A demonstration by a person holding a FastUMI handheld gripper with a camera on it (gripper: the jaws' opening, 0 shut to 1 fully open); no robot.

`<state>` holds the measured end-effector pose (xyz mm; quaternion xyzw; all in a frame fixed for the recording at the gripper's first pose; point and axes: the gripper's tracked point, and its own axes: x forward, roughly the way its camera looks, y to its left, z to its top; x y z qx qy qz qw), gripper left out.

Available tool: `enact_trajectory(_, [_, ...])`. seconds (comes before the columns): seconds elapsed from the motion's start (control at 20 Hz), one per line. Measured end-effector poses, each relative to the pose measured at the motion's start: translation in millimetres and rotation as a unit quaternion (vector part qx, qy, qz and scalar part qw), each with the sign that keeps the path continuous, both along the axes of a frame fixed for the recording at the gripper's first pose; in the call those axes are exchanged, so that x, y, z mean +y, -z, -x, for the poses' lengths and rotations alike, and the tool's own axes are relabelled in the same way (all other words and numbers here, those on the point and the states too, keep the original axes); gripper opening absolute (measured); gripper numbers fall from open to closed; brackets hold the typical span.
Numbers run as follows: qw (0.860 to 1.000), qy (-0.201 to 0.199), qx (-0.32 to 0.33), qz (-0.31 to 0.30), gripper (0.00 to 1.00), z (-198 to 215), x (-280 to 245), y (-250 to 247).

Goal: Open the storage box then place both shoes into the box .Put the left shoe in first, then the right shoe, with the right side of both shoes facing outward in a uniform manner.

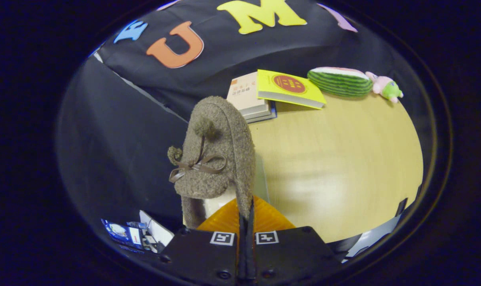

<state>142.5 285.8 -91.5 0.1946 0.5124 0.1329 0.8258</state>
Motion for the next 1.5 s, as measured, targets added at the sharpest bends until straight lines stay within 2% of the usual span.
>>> enact_trajectory(0.15, [1.000,-0.012,0.015,0.009,0.06,-0.8,38.3,10.6])
enact_trajectory(0.35, [0.998,-0.025,0.039,0.031,0.06,-1.3,57.6,35.0])
enact_trajectory(1.0, [0.996,-0.004,0.083,0.039,0.07,14.5,46.5,81.0])
enact_trajectory(1.1, [0.997,-0.013,0.069,0.040,0.15,13.6,47.6,75.1])
enact_trajectory(1.3, [0.997,-0.030,0.051,0.043,0.42,18.7,47.8,67.5])
enact_trajectory(1.4, [0.998,-0.027,0.033,0.037,0.51,15.8,44.9,62.0])
enact_trajectory(1.5, [0.998,-0.015,-0.001,0.053,0.67,4.9,34.1,56.6])
